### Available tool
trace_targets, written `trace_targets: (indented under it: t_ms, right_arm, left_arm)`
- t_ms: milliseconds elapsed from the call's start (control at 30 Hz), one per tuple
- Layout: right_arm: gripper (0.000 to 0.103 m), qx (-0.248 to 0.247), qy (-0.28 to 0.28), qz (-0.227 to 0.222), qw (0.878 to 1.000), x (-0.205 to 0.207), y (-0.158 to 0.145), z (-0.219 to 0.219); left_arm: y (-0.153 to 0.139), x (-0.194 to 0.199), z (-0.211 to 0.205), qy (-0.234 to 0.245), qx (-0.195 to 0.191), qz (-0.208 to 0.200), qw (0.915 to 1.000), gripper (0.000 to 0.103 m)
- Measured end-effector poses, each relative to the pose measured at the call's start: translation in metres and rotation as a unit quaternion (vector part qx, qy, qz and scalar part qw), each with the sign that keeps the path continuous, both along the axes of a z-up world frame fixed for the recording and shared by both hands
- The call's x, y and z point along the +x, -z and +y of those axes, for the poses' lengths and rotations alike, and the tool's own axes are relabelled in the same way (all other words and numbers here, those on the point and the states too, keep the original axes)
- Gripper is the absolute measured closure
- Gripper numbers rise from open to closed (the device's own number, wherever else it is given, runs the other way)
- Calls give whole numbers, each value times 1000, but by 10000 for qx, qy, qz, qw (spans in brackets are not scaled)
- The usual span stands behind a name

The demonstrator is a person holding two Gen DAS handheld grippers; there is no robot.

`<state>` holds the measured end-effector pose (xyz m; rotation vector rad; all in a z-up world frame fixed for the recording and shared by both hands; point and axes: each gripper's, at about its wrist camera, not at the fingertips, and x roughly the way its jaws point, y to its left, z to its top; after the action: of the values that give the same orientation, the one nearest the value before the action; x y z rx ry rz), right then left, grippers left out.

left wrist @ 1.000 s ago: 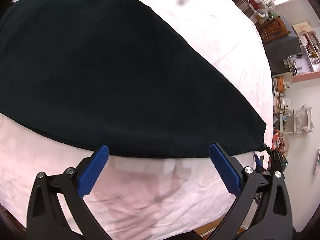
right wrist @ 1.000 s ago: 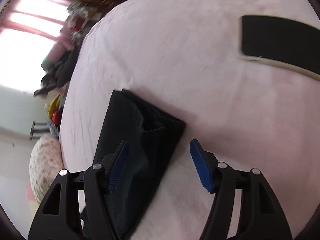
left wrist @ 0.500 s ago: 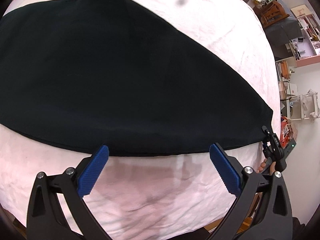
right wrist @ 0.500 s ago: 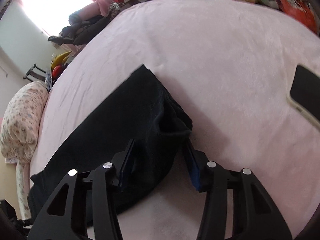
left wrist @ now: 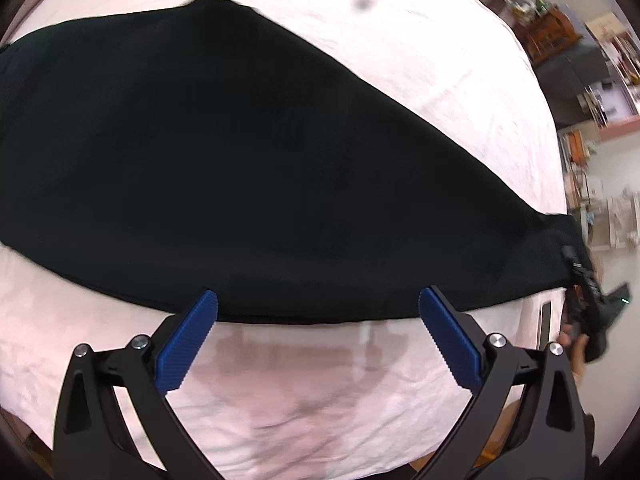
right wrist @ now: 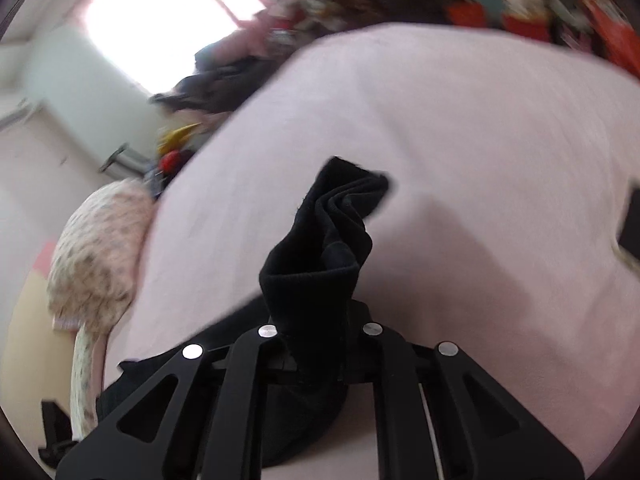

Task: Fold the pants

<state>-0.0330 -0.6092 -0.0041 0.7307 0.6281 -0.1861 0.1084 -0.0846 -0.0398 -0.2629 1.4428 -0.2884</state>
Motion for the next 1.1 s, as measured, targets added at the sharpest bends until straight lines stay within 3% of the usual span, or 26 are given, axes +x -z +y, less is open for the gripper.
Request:
trace_targets:
  t_ms: [100,200,267,367,433,500,633,700,933,1100]
  right_arm:
    - [93,-340,-857,-313,9952,35,-42,61]
    - [93,-648,-1808,-426,9805,71,-66,146]
    - [93,-695,-2373,-375,9682,93,-65,204]
    - [93,-924,-3138,102,9449,122,-36,301]
    - [93,-1167,-3428,381,9314,131,-18,344]
    - [93,-1277,-3488,564,9267,135,-5,374]
    - [93,-1140,-2990,599,9455,149,-5,392]
    - [93,-1060,-2917,558,9490,154,-6,403]
    - [93,-1460,-3481,668,9236,156,3,460]
    - [93,-1530,-3550,738,9193,164,7,487]
  left_arm:
    - [-2,-3,31,-309,49,39,9995,2]
    - [-7,-8,66,-530,197,92,9984,2]
    - [-13,-15,92,-717,287,42,9970,2]
    - [-21,-30,134,-1060,387,2,9936,2]
    - [-24,-37,155,-1226,413,28,9916,2]
    - [-24,-43,181,-1384,451,61,9893,2]
    - [-25,-55,220,-1619,442,54,9858,2]
    - [-22,-59,238,-1726,418,63,9841,2]
    - [-10,-49,275,-1901,313,126,9812,2]
    - [-6,-37,284,-1895,271,129,9814,2]
